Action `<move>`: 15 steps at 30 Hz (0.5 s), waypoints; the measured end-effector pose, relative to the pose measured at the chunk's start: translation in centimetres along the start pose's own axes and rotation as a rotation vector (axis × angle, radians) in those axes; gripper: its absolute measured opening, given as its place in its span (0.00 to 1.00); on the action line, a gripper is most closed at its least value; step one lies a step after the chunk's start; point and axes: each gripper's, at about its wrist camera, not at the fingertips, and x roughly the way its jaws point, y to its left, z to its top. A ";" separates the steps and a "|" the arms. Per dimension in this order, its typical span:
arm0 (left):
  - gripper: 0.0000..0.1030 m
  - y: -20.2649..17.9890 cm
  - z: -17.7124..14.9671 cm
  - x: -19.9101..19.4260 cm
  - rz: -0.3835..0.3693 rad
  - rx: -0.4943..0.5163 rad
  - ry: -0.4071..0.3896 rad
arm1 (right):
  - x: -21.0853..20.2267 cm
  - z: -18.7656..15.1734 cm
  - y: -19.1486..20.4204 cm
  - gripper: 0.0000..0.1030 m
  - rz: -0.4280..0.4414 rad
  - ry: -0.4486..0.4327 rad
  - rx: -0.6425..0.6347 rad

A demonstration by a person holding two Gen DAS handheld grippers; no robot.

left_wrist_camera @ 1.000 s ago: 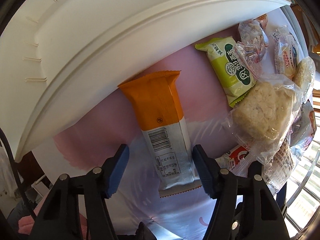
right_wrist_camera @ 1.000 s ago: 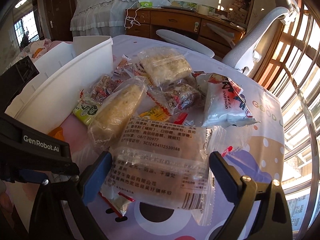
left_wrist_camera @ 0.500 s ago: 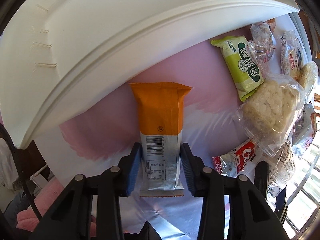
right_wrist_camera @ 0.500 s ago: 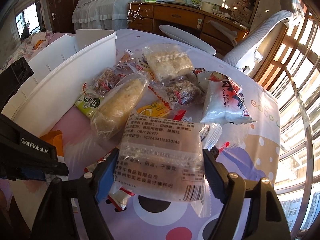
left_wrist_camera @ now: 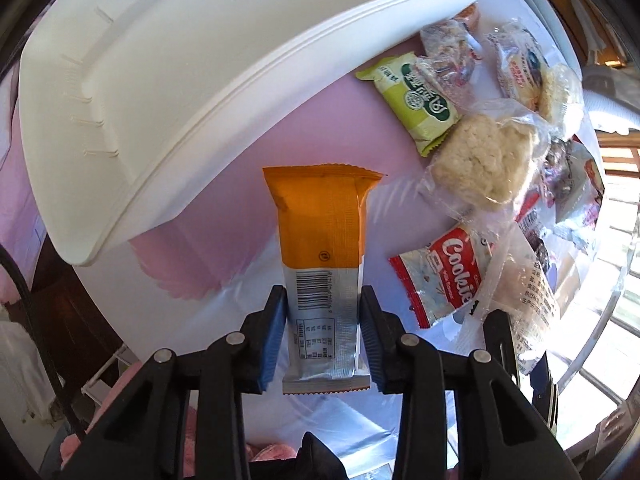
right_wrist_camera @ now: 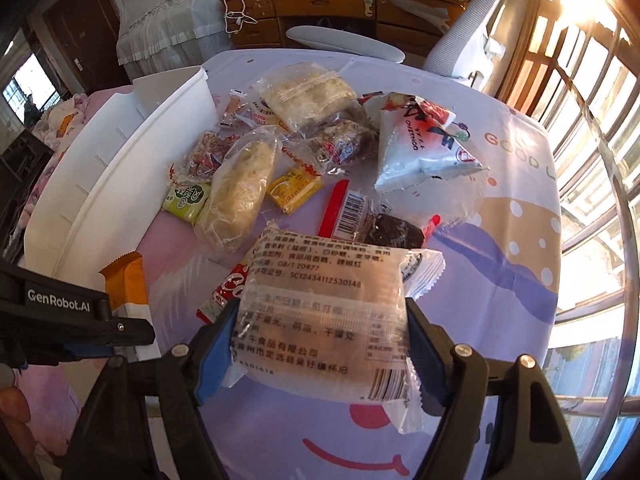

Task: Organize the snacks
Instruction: 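Lift the orange bar with the left gripper while the right gripper lifts the bread pack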

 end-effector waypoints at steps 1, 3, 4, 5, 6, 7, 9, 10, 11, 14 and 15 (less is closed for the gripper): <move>0.34 -0.3 -0.1 -0.5 -0.004 0.021 -0.007 | -0.1 -0.1 -0.4 0.75 0.007 0.012 0.033; 0.34 -0.7 -0.3 -1.5 -0.004 0.066 -0.022 | -0.3 -0.2 -1.2 0.75 0.019 0.039 0.105; 0.34 -1.4 -0.3 -1.8 -0.004 0.093 -0.025 | -0.4 -0.3 -1.6 0.75 0.028 0.049 0.143; 0.34 -1.8 -0.5 -2.3 -0.009 0.120 -0.028 | -0.6 -0.4 -2.0 0.75 0.039 0.056 0.179; 0.34 -2.1 -0.6 -2.8 -0.015 0.148 -0.033 | -0.9 -0.5 -2.3 0.75 0.049 0.061 0.210; 0.34 -2.4 -0.8 -3.4 -0.017 0.183 -0.036 | -1.1 -0.6 -2.5 0.75 0.055 0.065 0.239; 0.34 -3.3 -1.4 -4.5 -0.016 0.242 -0.053 | -1.7 -0.9 -2.9 0.75 0.063 0.073 0.285; 0.34 -3.6 -1.6 -5.2 -0.018 0.270 -0.061 | -2.1 -1.0 -2.9 0.75 0.067 0.073 0.302; 0.34 -4.1 -1.8 -5.8 -0.023 0.300 -0.067 | -2.5 -1.1 -2.9 0.75 0.069 0.071 0.316; 0.34 -4.7 -2.9 -7.6 -0.034 0.378 -0.075 | -3.7 -1.5 -2.8 0.75 0.068 0.062 0.341; 0.34 -4.2 -3.0 -8.3 -0.036 0.398 -0.078 | -4.1 -1.6 -2.7 0.75 0.070 0.058 0.347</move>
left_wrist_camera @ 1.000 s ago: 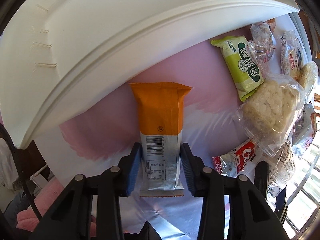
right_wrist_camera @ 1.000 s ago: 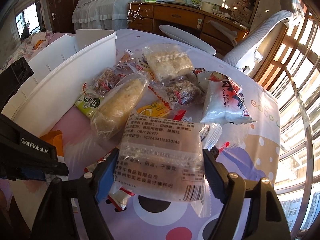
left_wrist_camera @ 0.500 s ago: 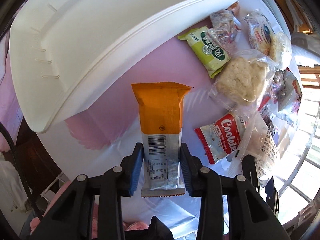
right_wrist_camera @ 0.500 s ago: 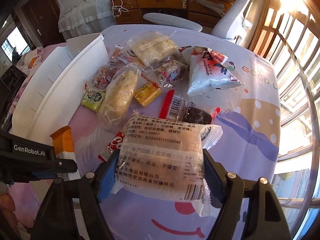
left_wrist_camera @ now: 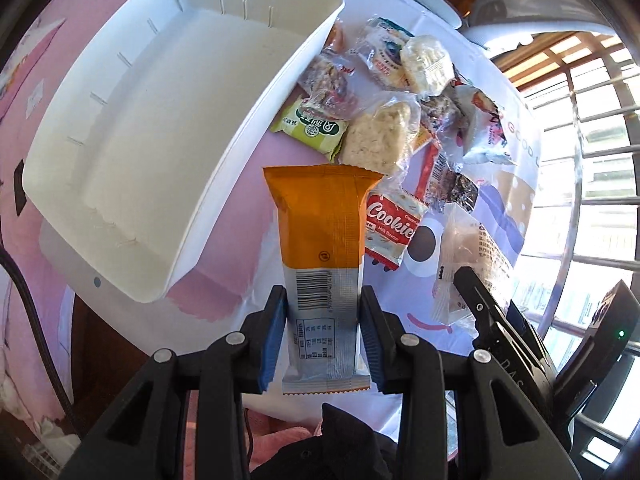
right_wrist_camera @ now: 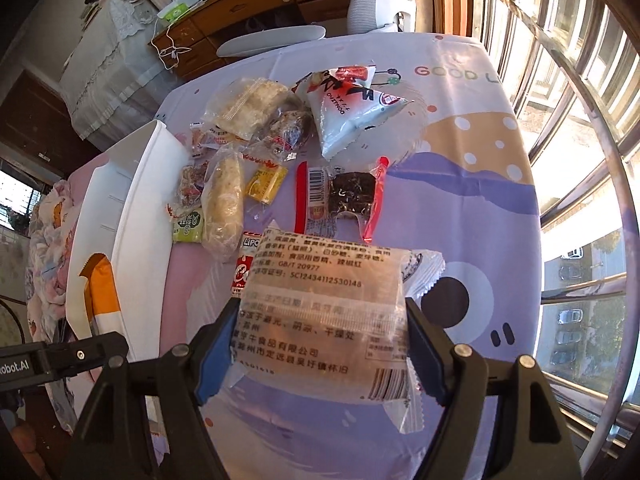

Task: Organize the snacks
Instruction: 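Lift the orange bar with the left gripper while the right gripper lifts the bread pack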

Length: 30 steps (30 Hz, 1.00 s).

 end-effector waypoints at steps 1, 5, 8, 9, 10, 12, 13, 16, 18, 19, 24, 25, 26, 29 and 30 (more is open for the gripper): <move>0.34 -0.2 0.0 -0.2 -0.005 0.022 -0.002 | -0.3 -0.1 0.0 0.75 0.002 -0.003 0.005; 0.34 -0.1 -1.4 -3.4 -0.035 0.117 -0.019 | -1.6 -1.0 0.5 0.75 0.009 -0.013 0.019; 0.34 1.1 -2.2 -6.6 -0.064 0.180 -0.038 | -2.4 -1.6 1.2 0.75 0.012 -0.023 0.027; 0.34 1.3 -2.3 -6.9 -0.077 0.197 -0.046 | -2.7 -1.8 1.5 0.75 0.013 -0.028 0.028; 0.34 1.6 -2.4 -7.3 -0.086 0.214 -0.054 | -3.0 -2.1 1.8 0.75 0.013 -0.035 0.027; 0.34 2.4 -2.7 -8.6 -0.096 0.250 -0.073 | -3.5 -2.5 2.5 0.75 0.008 -0.047 0.031; 0.34 2.9 -2.9 -9.5 -0.101 0.268 -0.080 | -3.7 -2.7 2.9 0.75 0.008 -0.052 0.037; 0.34 4.0 -2.9 -10.7 -0.127 0.314 -0.088 | -4.4 -3.1 4.0 0.75 0.006 -0.077 0.063; 0.34 4.9 -2.7 -11.4 -0.144 0.342 -0.093 | -4.8 -3.4 4.7 0.75 -0.001 -0.094 0.083; 0.34 5.3 -2.7 -11.8 -0.152 0.358 -0.097 | -4.9 -3.5 5.2 0.75 -0.005 -0.101 0.092; 0.34 7.2 -2.2 -13.7 -0.186 0.448 -0.138 | -5.6 -4.2 7.9 0.75 -0.006 -0.143 0.123; 0.34 7.6 -2.1 -14.0 -0.190 0.464 -0.145 | -5.7 -4.3 8.5 0.75 -0.004 -0.152 0.126; 0.34 8.0 -2.0 -14.3 -0.192 0.478 -0.153 | -5.7 -4.4 9.2 0.75 -0.003 -0.161 0.126; 0.34 9.4 -1.3 -15.0 -0.205 0.508 -0.166 | -5.8 -4.8 11.3 0.75 0.004 -0.192 0.122; 0.34 9.9 -1.0 -15.2 -0.211 0.514 -0.168 | -5.8 -4.9 12.0 0.75 0.008 -0.202 0.119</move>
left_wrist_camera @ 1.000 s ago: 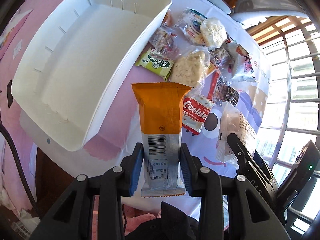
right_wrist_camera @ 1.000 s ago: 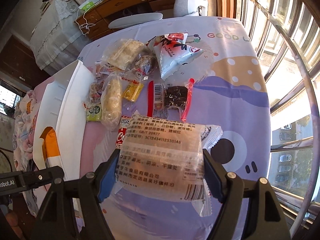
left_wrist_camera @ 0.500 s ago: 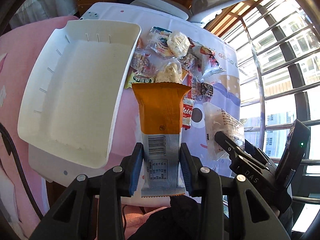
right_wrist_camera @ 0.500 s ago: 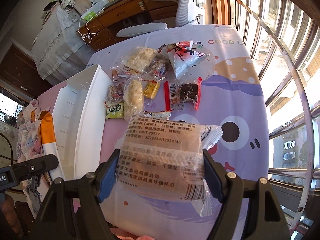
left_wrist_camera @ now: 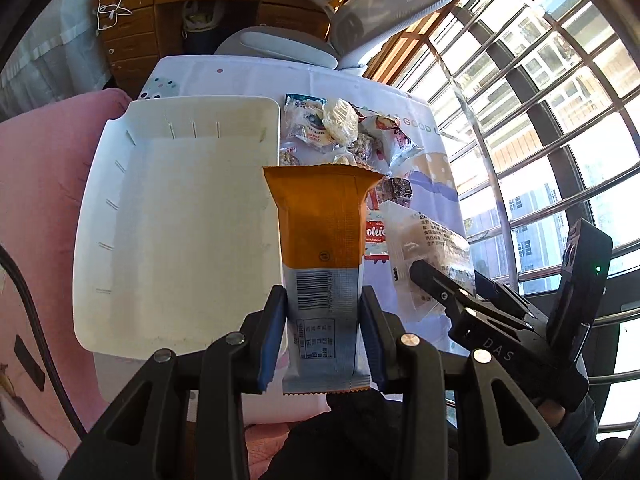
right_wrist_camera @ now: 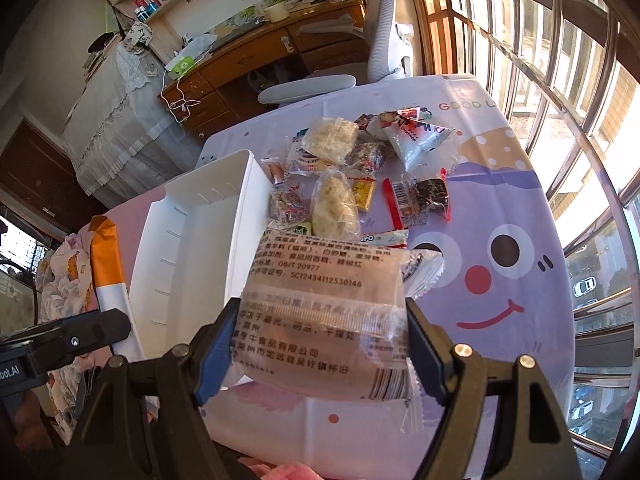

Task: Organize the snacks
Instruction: 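Lift the orange bar with the left gripper while the right gripper lifts the bread pack, then release the orange bar into the tray with the left gripper while the right gripper drops the bread pack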

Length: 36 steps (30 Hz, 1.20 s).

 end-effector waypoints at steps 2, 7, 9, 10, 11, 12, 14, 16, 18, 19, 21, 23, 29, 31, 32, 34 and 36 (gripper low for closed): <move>0.34 1.1 0.1 -0.4 -0.005 0.012 -0.003 | 0.0 -0.4 1.4 0.75 0.012 -0.020 -0.001; 0.34 4.1 0.7 -1.2 -0.008 0.051 -0.016 | 0.3 -1.3 4.7 0.75 0.041 -0.069 0.009; 0.34 5.3 1.1 -1.4 0.000 0.062 -0.026 | 0.6 -1.7 5.9 0.75 0.049 -0.091 0.013; 0.34 5.9 1.2 -1.4 0.007 0.065 -0.028 | 0.7 -1.9 6.5 0.75 0.053 -0.102 0.014; 0.34 6.6 1.4 -1.4 0.010 0.068 -0.028 | 0.8 -2.1 7.0 0.75 0.056 -0.112 0.014; 0.34 7.3 1.6 -1.3 0.011 0.069 -0.027 | 0.8 -2.2 7.5 0.75 0.060 -0.121 0.012; 0.34 8.7 1.9 -1.2 0.011 0.066 -0.022 | 1.0 -2.6 8.7 0.75 0.066 -0.138 0.006; 0.34 9.9 2.1 -1.1 0.005 0.064 -0.020 | 1.0 -2.9 9.9 0.75 0.075 -0.155 -0.007; 0.34 11.0 2.3 -1.0 0.005 0.067 -0.022 | 1.0 -3.2 11.1 0.75 0.083 -0.171 -0.027; 0.34 11.5 2.4 -1.0 0.005 0.069 -0.023 | 1.0 -3.3 11.7 0.75 0.087 -0.178 -0.040; 0.34 12.5 2.6 -1.1 0.000 0.071 -0.031 | 1.1 -3.5 12.9 0.75 0.097 -0.190 -0.067; 0.34 13.4 2.7 -1.1 0.004 0.070 -0.036 | 1.2 -3.7 14.0 0.76 0.105 -0.197 -0.096; 0.35 15.5 2.6 -1.1 0.021 0.052 -0.034 | 1.7 -3.6 16.9 0.76 0.121 -0.198 -0.171; 0.36 15.9 2.7 -1.1 0.036 0.042 -0.033 | 1.9 -3.6 17.4 0.77 0.124 -0.193 -0.191; 0.37 16.0 2.6 -1.0 0.050 0.034 -0.033 | 2.1 -3.5 17.6 0.78 0.127 -0.189 -0.196; 0.46 16.2 2.7 -0.8 0.065 0.027 -0.020 | 2.1 -3.4 17.7 0.78 0.119 -0.189 -0.198; 0.50 16.2 2.6 -0.7 0.074 0.024 -0.016 | 2.2 -3.4 17.7 0.78 0.106 -0.188 -0.197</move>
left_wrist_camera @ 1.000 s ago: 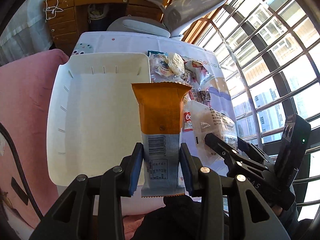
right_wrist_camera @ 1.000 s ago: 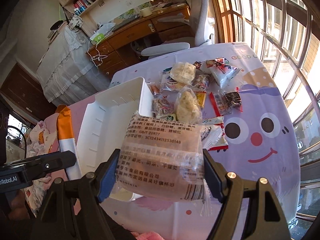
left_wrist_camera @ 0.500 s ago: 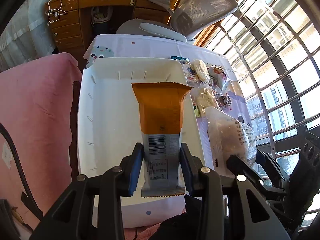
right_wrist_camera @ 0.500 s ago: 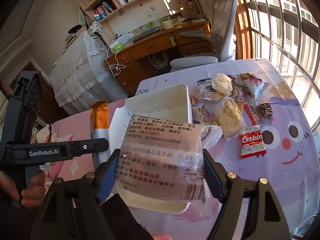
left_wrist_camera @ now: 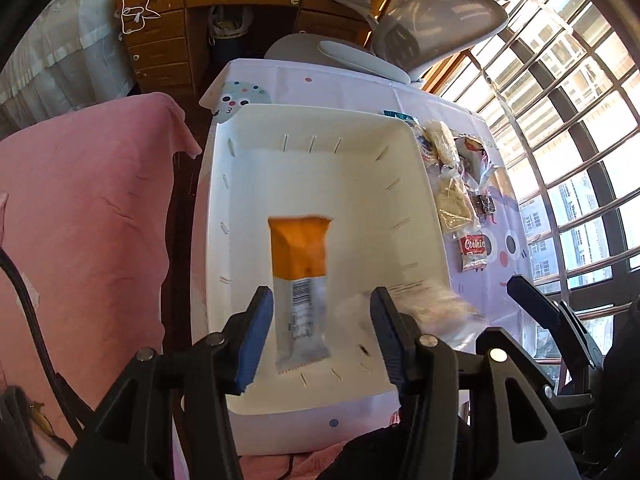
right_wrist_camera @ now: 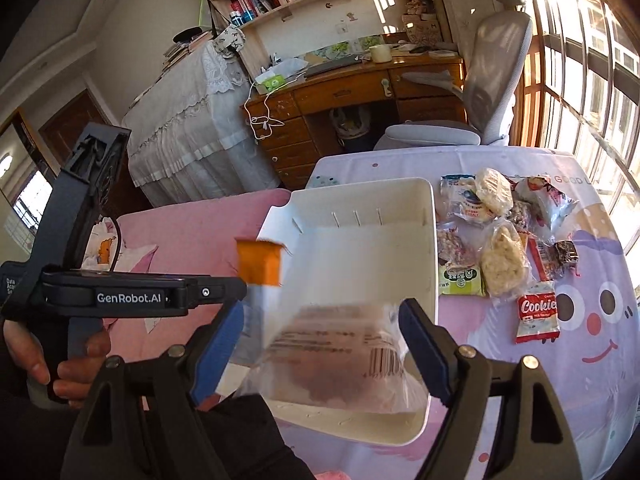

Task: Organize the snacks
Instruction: 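Release the orange bar into the tray with the left gripper while the right gripper drops the bread pack, then grasp the red Cookies pack with the left gripper while the right gripper grasps the chocolate pack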

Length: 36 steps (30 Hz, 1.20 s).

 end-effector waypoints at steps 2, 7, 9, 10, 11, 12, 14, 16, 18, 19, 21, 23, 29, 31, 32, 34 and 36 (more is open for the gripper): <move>0.53 -0.2 0.0 0.1 0.001 -0.001 0.001 | 0.1 -0.1 -0.3 0.79 -0.011 0.009 0.007; 0.61 -1.4 -0.1 0.1 0.019 0.006 -0.016 | -0.5 -0.4 -1.4 0.79 -0.027 0.007 0.032; 0.61 -2.0 -0.3 0.1 0.021 0.014 -0.024 | -0.8 -0.6 -1.9 0.79 -0.036 0.010 0.043; 0.61 -2.3 -0.3 0.2 0.018 0.018 -0.027 | -1.0 -0.7 -2.1 0.79 -0.041 0.013 0.050; 0.61 -2.7 -0.3 0.2 0.013 0.024 -0.029 | -1.1 -0.9 -2.4 0.79 -0.046 0.016 0.056; 0.61 -3.1 -0.4 0.2 0.008 0.030 -0.030 | -1.3 -1.0 -2.7 0.79 -0.052 0.019 0.062; 0.61 -4.1 -0.5 0.4 0.005 0.043 -0.030 | -1.8 -1.2 -3.3 0.79 -0.072 0.022 0.071; 0.61 -5.1 -0.7 0.5 -0.003 0.055 -0.032 | -2.3 -1.4 -4.1 0.79 -0.087 0.023 0.080; 0.62 -6.3 -0.8 0.7 -0.014 0.066 -0.033 | -2.9 -1.7 -5.1 0.79 -0.101 0.026 0.088; 0.62 -6.8 -0.9 0.7 -0.022 0.072 -0.036 | -3.1 -1.8 -5.5 0.79 -0.108 0.028 0.092; 0.62 -8.1 -1.2 0.8 -0.035 0.083 -0.041 | -3.7 -2.0 -6.4 0.79 -0.117 0.030 0.098; 0.62 -9.2 -1.4 0.9 -0.043 0.088 -0.046 | -4.2 -2.1 -7.4 0.79 -0.125 0.034 0.103; 0.62 -13.0 -1.6 1.1 -0.052 0.108 -0.075 | -5.8 -2.1 -10.8 0.79 -0.139 0.050 0.109; 0.62 -14.3 -1.6 1.2 -0.053 0.112 -0.083 | -6.2 -2.0 -11.9 0.79 -0.141 0.056 0.109; 0.63 -14.9 -1.6 1.3 -0.055 0.112 -0.087 | -6.4 -1.9 -12.5 0.79 -0.141 0.059 0.108; 0.64 -16.1 -1.6 1.6 -0.057 0.108 -0.093 | -6.8 -1.7 -13.6 0.79 -0.141 0.063 0.104; 0.64 -17.1 -1.6 1.8 -0.058 0.100 -0.098 | -7.1 -1.6 -14.7 0.79 -0.140 0.069 0.098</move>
